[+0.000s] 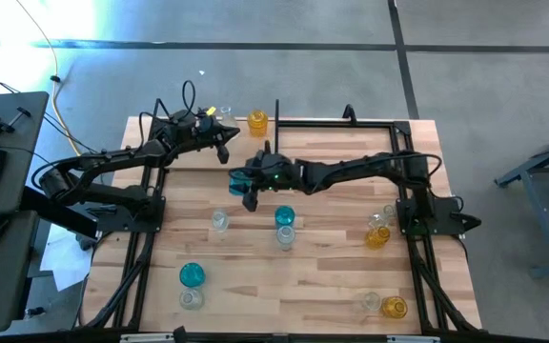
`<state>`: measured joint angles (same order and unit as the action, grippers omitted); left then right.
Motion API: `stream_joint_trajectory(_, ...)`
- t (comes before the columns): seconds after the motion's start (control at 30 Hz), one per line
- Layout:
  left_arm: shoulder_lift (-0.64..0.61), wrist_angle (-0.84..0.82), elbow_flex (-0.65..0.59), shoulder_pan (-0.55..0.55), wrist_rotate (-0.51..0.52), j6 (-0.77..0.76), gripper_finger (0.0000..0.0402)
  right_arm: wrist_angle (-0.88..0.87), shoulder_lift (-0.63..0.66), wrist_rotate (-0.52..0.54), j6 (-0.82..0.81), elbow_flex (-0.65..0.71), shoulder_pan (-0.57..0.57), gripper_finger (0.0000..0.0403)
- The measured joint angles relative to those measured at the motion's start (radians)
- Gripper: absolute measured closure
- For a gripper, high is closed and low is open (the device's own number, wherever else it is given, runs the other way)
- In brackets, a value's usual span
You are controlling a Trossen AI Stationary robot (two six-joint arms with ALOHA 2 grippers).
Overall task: Sort vases onto shelf
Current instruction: Put the blue vase on the shelf
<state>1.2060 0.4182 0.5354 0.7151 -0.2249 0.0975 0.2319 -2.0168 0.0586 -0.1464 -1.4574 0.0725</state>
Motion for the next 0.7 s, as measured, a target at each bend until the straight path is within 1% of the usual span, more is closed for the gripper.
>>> stream_joint_trajectory(0.2, 0.000, 0.000, 0.000, -0.001, -0.003, 0.000, 0.0401, 0.087, -0.070, -0.004, 0.023, 0.000, 0.002, 0.0234)
stream_joint_trajectory(0.5, 0.000, -0.001, 0.000, -0.002, -0.004, 0.000, 0.0401, 0.124, -0.126, -0.008, -0.012, 0.000, 0.013, 0.0234)
stream_joint_trajectory(0.7, 0.000, -0.001, 0.000, -0.002, -0.027, -0.008, 0.0401, 0.154, -0.161, -0.012, -0.014, 0.000, 0.012, 0.0234)
